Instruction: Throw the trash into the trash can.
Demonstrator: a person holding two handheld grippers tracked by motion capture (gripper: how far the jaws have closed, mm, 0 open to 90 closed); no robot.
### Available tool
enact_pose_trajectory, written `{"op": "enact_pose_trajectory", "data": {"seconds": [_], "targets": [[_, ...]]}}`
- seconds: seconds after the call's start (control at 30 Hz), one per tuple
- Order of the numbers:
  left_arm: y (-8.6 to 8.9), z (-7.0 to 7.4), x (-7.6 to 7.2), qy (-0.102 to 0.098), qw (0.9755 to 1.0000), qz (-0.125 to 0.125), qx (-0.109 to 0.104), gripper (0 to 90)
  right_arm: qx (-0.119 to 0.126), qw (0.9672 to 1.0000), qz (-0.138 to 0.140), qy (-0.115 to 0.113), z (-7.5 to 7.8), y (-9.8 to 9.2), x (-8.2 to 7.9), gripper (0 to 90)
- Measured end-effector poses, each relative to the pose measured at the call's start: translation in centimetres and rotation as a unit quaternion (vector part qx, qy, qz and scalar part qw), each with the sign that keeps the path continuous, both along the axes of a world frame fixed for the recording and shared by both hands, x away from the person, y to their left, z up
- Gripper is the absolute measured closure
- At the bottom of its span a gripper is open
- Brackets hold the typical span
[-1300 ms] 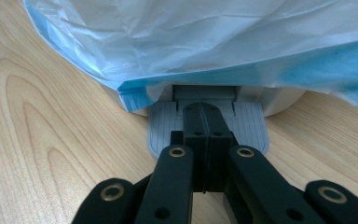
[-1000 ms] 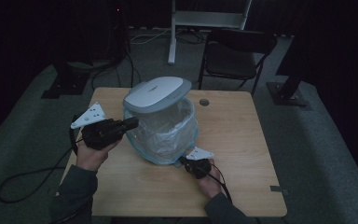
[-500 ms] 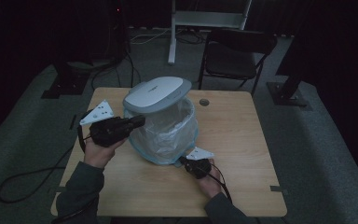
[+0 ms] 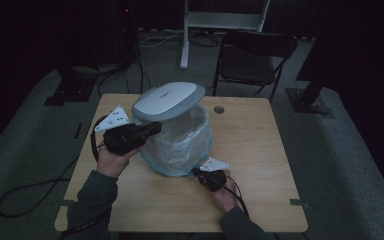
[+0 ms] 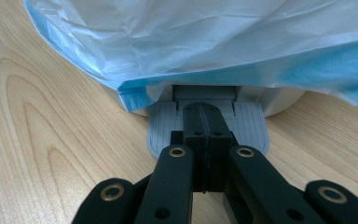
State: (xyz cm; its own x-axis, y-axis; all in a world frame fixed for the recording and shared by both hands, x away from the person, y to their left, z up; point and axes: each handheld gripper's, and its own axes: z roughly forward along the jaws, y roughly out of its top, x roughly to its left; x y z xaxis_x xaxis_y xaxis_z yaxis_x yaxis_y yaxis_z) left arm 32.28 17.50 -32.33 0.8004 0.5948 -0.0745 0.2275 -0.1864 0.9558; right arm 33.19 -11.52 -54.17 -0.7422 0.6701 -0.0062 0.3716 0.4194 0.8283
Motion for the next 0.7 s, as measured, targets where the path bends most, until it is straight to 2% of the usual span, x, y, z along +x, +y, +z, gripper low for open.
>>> {"op": "enact_pose_trajectory", "data": {"seconds": [0.33, 0.47, 0.7], "targets": [[-0.41, -0.16, 0.51, 0.001, 1.0000, 0.010, 0.001, 85.6, 0.000, 1.0000, 0.000, 0.001, 0.01, -0.01, 0.00, 90.0], [-0.36, -0.14, 0.52, -0.001, 0.9999, 0.013, -0.002, 78.8, 0.001, 1.0000, 0.000, 0.001, 0.01, -0.01, 0.00, 90.0], [-0.01, -0.33, 0.47, -0.001, 0.9998, 0.017, -0.007, 75.0, 0.000, 1.0000, 0.000, 0.001, 0.01, -0.01, 0.00, 90.0]]}}
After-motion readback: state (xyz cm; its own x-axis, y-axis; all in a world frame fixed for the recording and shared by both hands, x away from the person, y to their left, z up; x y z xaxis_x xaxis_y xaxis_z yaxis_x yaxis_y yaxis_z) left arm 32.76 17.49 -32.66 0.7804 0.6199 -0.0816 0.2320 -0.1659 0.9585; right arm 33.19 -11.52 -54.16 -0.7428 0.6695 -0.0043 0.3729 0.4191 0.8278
